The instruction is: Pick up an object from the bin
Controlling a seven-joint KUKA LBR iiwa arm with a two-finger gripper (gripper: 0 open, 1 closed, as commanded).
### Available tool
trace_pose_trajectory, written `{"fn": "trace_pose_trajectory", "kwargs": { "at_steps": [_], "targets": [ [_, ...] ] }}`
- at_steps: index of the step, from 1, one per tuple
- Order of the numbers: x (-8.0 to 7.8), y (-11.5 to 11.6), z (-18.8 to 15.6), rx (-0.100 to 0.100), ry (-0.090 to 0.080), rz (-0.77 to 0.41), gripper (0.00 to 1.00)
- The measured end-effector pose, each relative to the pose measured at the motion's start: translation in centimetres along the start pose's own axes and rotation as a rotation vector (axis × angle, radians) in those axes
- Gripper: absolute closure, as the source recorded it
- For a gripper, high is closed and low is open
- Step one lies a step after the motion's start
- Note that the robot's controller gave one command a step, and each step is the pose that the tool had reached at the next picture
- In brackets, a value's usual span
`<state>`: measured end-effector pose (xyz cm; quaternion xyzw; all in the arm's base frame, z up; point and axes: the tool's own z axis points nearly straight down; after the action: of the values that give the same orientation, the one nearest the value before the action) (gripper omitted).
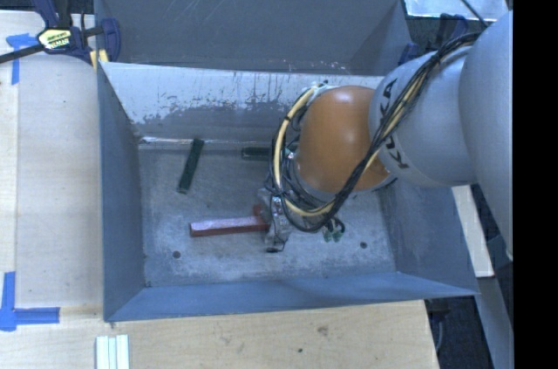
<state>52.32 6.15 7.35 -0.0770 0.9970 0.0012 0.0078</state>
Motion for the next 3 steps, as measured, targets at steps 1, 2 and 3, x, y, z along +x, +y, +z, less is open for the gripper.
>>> {"fn": "trace_pose_trajectory", "kwargs": {
  "at_steps": [1, 2, 3],
  "targets": [
    [-0.67, 0.82, -17.06, 0.002, 0.007, -0.022, 1.0],
    [-0.54, 0.82, -16.79, 0.001, 0.013, -0.022, 0.0],
    [-0.54, 0.82, -16.79, 0.001, 0.013, -0.022, 0.0]
  ]
}}
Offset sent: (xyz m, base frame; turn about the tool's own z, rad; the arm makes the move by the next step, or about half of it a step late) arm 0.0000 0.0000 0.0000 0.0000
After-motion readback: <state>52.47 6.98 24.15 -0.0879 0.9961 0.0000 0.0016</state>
